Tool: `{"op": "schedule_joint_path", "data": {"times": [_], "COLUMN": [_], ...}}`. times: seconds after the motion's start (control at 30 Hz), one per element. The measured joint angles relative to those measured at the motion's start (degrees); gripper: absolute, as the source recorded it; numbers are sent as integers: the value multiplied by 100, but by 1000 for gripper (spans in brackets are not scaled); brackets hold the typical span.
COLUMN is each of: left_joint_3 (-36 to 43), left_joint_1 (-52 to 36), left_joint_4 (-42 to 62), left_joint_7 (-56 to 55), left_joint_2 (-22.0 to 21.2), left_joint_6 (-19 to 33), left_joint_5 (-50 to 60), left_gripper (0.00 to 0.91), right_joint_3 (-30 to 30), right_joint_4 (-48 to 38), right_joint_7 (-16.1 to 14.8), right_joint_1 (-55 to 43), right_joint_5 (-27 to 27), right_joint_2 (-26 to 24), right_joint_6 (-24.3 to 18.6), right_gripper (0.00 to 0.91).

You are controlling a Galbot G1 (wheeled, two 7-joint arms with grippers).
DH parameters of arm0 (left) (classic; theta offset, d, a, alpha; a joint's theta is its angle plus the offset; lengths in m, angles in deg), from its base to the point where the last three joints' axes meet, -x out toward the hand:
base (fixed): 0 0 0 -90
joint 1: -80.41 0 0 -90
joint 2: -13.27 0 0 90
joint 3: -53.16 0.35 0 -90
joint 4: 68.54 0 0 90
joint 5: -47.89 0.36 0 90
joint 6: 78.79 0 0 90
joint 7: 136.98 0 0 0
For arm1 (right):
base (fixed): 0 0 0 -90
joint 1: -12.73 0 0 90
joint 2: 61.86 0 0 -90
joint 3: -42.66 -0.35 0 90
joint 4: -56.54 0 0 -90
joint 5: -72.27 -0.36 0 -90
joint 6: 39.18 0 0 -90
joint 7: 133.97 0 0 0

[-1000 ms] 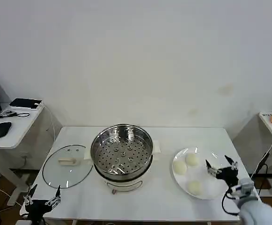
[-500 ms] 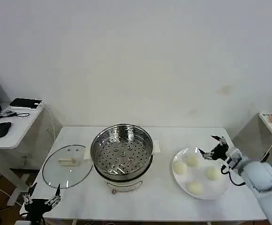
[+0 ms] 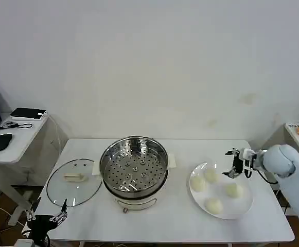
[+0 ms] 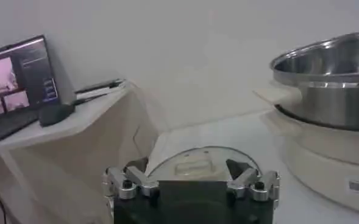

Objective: Take steamed baozi put them in steamer then cover it.

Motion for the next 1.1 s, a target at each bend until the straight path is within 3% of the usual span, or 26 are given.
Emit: {"op": "schedule_joint_path", "data": {"times": [0.2,0.43,1.1], "left_joint_3": [-22,-19,-37], "left_joint_1": [13,19,40], "left_joint_4": [-52,-66,-125], "left_joint_7": [1,0,5], "left_joint_2": [-70,-115,-202], "left_joint_6": [-8,-13,-25], "left_joint_5": [3,8,3], "left_gripper": [907,907,907], "right_joint_3": [395,686,888], "right_joint_4": [-416,-785,-1322], "right_joint_7": [-286,-416,-128], "right_joint_1": [-406,-581,-566], "right_joint_5": [298,529,629], "right_joint_2": [221,459,825], "right_joint_6": [-183,-309,-390], "right_gripper": [907,907,907]}}
